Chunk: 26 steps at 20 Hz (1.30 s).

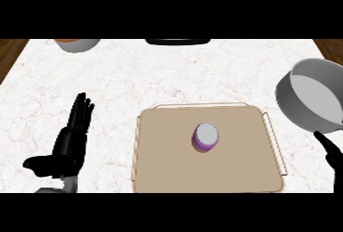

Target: Pick the can from the tray and place it in the pot

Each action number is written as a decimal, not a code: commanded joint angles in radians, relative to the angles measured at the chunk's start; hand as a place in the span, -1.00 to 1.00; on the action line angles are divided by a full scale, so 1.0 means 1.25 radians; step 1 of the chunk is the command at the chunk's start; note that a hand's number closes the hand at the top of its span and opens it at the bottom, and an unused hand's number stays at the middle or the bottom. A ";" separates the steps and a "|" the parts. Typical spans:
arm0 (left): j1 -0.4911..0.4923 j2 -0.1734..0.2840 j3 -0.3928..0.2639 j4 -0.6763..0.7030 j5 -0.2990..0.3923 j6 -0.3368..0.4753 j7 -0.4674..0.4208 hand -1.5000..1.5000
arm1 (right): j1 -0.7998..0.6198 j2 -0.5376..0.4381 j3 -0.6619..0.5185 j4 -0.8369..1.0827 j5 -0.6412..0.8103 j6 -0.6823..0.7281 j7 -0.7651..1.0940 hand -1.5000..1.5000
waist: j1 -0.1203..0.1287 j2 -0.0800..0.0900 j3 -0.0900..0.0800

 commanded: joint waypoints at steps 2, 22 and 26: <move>-0.011 -0.010 -0.011 0.003 -0.022 0.014 -0.003 0.00 | 0.094 -0.103 0.067 -0.048 0.201 -0.016 0.179 -1.00 | 0.001 0.003 -0.003; 0.020 -0.014 0.026 -0.004 -0.022 -0.038 -0.006 0.00 | -0.251 0.104 0.274 0.016 0.596 0.343 0.919 -1.00 | 0.021 0.004 0.001; 0.007 -0.048 0.024 -0.009 -0.048 -0.038 0.015 0.00 | -0.243 0.146 0.233 0.072 0.576 0.350 0.840 -1.00 | 0.017 0.003 0.002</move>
